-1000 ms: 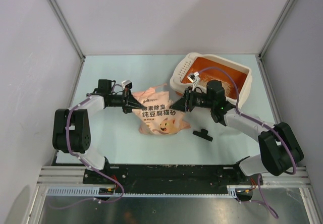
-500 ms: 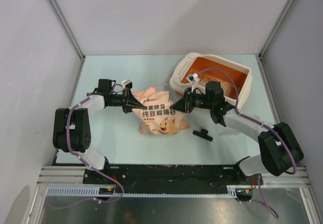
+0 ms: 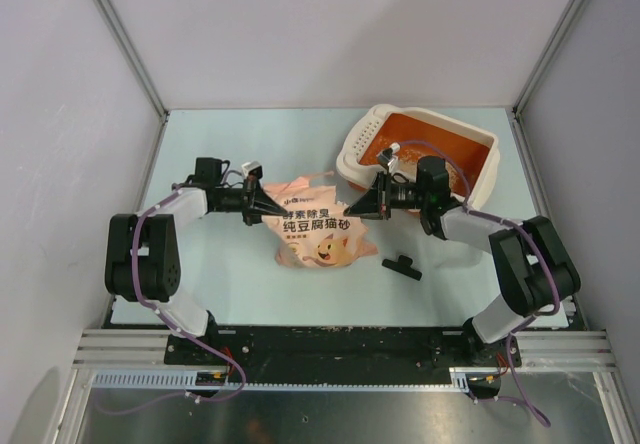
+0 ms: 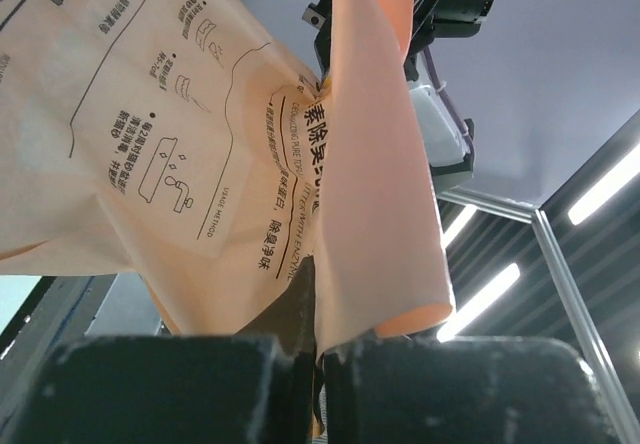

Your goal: Fill the litter box with clean litter

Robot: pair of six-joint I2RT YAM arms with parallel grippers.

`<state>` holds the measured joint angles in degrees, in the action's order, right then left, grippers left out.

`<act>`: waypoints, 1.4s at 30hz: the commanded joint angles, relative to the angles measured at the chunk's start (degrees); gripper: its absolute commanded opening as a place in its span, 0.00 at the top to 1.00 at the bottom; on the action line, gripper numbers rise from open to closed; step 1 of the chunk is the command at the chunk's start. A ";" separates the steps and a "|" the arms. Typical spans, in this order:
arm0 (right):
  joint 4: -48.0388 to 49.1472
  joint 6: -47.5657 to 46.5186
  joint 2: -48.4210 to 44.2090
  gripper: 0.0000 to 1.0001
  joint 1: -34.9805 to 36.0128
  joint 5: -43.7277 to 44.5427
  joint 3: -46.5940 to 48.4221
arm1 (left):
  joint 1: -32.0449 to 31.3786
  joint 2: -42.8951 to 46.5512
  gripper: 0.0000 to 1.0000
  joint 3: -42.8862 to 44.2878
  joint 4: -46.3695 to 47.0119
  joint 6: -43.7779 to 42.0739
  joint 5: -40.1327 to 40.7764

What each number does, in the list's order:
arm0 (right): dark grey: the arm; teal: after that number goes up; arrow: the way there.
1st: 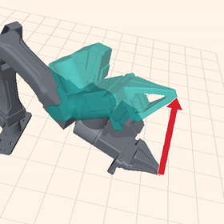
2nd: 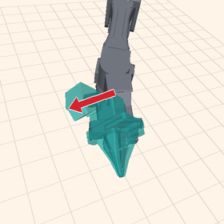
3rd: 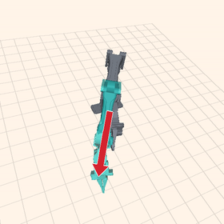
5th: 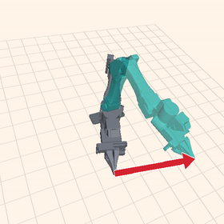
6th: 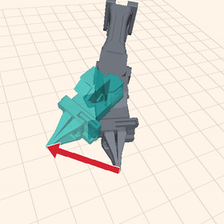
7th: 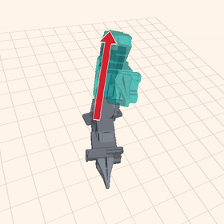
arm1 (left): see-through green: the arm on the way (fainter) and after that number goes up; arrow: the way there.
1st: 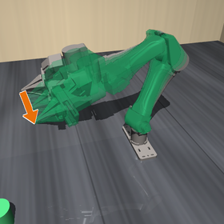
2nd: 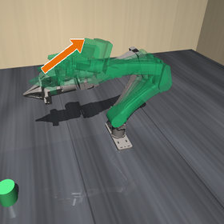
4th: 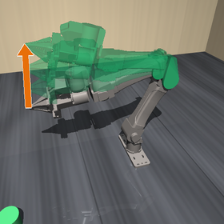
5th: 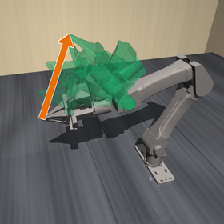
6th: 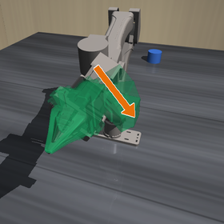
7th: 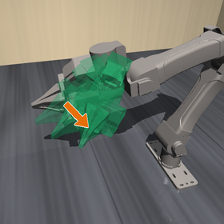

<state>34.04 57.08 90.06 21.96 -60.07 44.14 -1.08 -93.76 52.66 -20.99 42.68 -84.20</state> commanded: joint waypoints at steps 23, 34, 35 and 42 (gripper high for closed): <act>-10.22 9.19 3.10 1.00 0.11 -10.77 9.12 | 8.99 17.89 0.36 13.18 -17.68 -45.34 27.23; -12.33 8.84 3.54 1.00 0.19 -9.45 9.47 | -14.35 35.05 0.28 9.91 -17.50 -93.90 36.21; -12.51 8.75 3.63 1.00 0.19 -9.36 9.47 | -15.60 34.44 0.28 10.00 -17.50 -96.87 36.48; -16.02 6.64 3.28 1.00 0.02 -9.45 9.47 | -26.59 27.68 0.28 8.42 -17.59 -105.87 39.90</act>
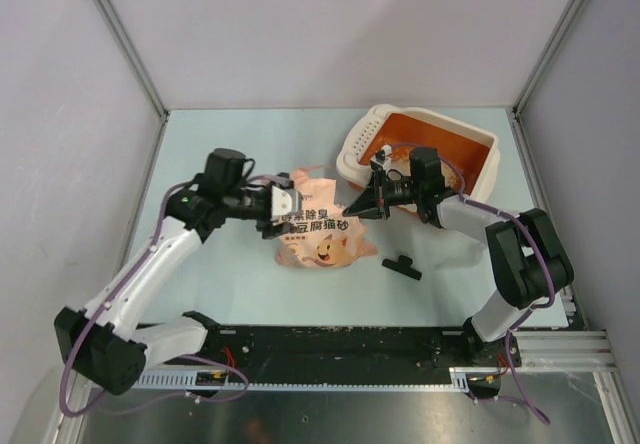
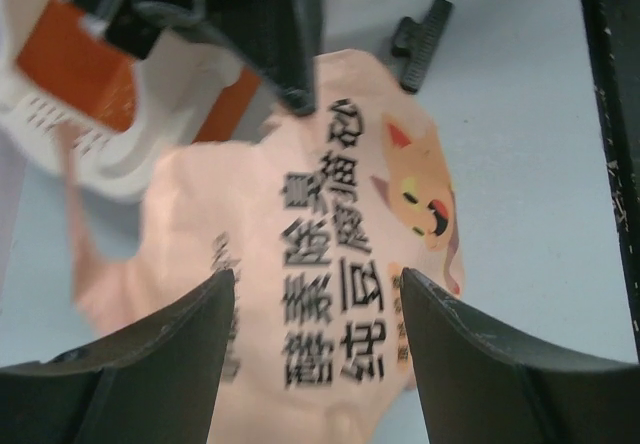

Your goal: Fill the litter box with clean litter

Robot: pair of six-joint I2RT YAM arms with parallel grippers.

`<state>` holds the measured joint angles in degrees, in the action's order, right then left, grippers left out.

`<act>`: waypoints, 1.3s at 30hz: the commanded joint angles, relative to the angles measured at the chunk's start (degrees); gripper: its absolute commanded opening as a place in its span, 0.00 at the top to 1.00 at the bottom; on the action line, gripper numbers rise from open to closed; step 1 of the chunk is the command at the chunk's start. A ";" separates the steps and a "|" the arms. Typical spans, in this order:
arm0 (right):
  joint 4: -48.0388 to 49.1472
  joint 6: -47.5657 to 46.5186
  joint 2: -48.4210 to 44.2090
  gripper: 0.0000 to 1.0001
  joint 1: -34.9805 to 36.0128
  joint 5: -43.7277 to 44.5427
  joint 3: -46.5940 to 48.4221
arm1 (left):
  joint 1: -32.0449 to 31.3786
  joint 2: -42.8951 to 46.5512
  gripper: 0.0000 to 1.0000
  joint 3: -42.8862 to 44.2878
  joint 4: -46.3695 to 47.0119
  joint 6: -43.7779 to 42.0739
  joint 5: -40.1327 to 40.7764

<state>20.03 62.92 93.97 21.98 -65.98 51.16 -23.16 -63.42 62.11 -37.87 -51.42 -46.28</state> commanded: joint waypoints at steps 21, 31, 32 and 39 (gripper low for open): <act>-4.03 -0.86 -0.46 1.00 -0.71 -3.72 2.37 | -9.98 -13.75 0.46 0.65 2.36 -9.76 8.49; -6.85 -5.93 -1.77 1.00 -3.69 -4.69 2.63 | -9.27 -14.19 0.77 1.09 2.36 -1.67 8.49; -8.85 -8.92 -3.60 0.98 -4.65 -4.25 3.24 | -9.19 -14.02 0.78 1.00 2.36 -1.06 8.32; -24.50 -43.81 -13.62 0.62 -9.06 7.76 13.08 | -8.66 -12.87 0.84 -1.19 4.20 3.86 7.17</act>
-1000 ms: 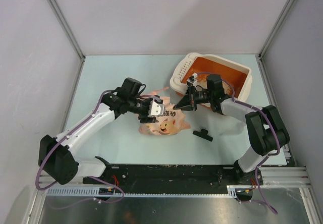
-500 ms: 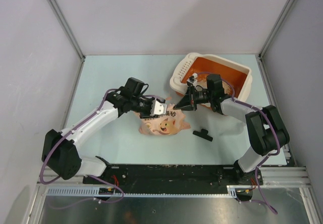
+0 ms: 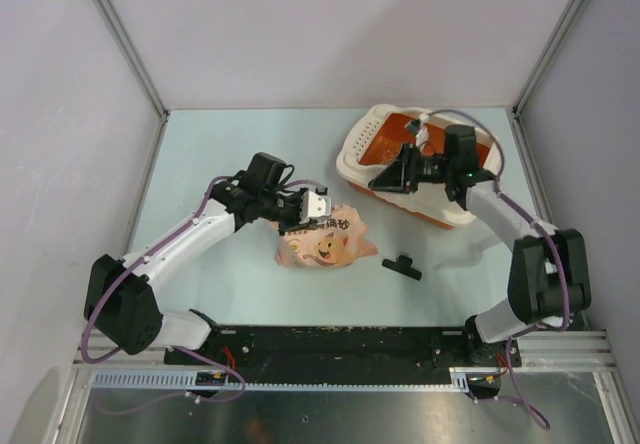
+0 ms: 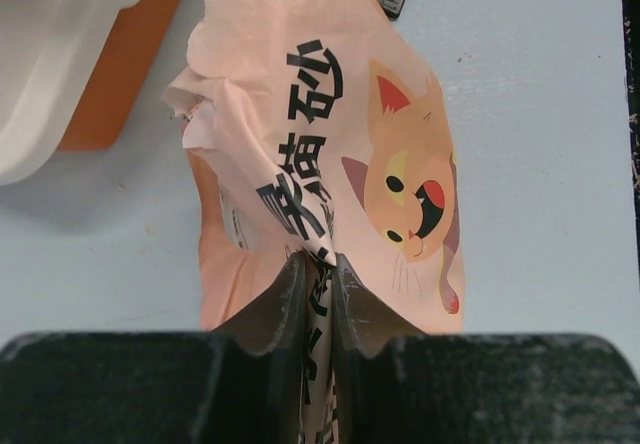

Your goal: Fill the litter box with clean litter

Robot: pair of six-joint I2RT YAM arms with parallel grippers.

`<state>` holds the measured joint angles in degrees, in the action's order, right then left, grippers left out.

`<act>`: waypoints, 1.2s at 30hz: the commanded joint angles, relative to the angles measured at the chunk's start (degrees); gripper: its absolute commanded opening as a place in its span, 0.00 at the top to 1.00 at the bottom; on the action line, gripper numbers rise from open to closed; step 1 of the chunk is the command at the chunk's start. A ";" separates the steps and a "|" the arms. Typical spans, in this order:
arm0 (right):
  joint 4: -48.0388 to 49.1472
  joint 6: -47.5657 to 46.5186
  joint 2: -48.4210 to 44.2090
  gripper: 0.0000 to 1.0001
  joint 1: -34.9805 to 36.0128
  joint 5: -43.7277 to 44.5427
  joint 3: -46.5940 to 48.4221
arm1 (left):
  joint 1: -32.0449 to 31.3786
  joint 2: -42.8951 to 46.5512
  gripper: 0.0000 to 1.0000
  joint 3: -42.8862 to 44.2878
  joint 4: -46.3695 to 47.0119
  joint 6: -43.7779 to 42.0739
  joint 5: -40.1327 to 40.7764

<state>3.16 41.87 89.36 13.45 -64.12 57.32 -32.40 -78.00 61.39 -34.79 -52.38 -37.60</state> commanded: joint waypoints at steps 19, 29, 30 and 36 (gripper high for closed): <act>-9.50 -91.26 -14.40 0.38 31.54 39.68 -1.42 | 4.19 1.09 0.82 -1.44 7.19 15.29 -6.25; 0.62 -91.09 -12.63 0.39 33.57 49.79 -4.58 | 5.24 1.01 0.83 -2.23 8.59 18.10 -7.57; 0.79 -90.91 -12.98 0.40 33.39 49.79 -4.67 | 5.33 0.57 0.83 -2.23 8.68 18.45 -7.83; 0.63 -92.39 -16.15 0.39 32.16 46.90 -5.90 | 6.03 0.13 0.84 -2.15 8.95 20.03 -8.89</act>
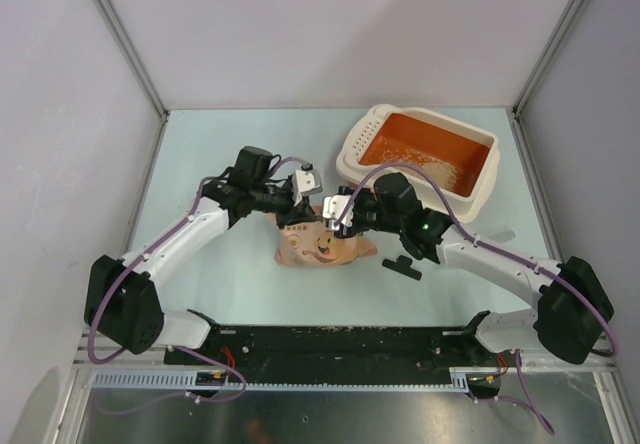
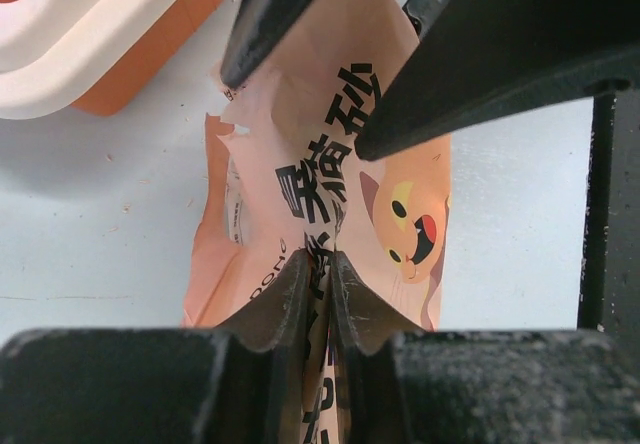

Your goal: Fill the litter box with clean litter

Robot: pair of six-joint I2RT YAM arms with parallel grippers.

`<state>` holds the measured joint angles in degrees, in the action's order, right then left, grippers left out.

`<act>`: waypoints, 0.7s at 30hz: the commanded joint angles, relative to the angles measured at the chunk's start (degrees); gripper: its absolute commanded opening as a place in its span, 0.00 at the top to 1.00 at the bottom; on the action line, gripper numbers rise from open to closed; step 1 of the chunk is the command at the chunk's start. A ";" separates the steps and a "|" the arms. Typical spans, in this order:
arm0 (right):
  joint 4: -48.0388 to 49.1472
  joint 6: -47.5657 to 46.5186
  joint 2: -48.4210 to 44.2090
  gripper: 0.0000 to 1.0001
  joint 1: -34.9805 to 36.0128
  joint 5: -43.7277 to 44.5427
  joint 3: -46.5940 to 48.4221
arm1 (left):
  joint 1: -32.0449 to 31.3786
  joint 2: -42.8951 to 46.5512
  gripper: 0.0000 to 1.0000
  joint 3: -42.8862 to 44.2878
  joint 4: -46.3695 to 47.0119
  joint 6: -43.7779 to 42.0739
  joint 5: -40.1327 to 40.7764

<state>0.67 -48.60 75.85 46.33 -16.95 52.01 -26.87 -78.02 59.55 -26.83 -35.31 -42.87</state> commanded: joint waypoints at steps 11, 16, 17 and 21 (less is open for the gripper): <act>-5.06 -1.41 1.14 0.40 -4.49 -5.37 -0.59 | 1.82 -0.03 0.86 -0.05 1.25 4.28 -4.15; -7.08 -0.18 2.10 0.40 -5.19 -6.95 -0.59 | 1.91 0.50 0.86 -0.31 1.25 4.11 -3.80; -7.43 0.17 2.19 0.40 -5.37 -7.13 -0.59 | 1.91 0.50 0.86 -0.40 1.25 4.11 -3.80; -9.80 -0.62 2.98 0.41 -5.81 -8.10 -0.50 | 2.26 0.94 0.86 -0.57 1.25 4.20 -3.53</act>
<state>-3.38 -49.34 77.28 41.15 -23.99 51.48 -25.67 -78.48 59.24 -25.98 -32.88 -44.84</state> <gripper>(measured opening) 0.595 0.145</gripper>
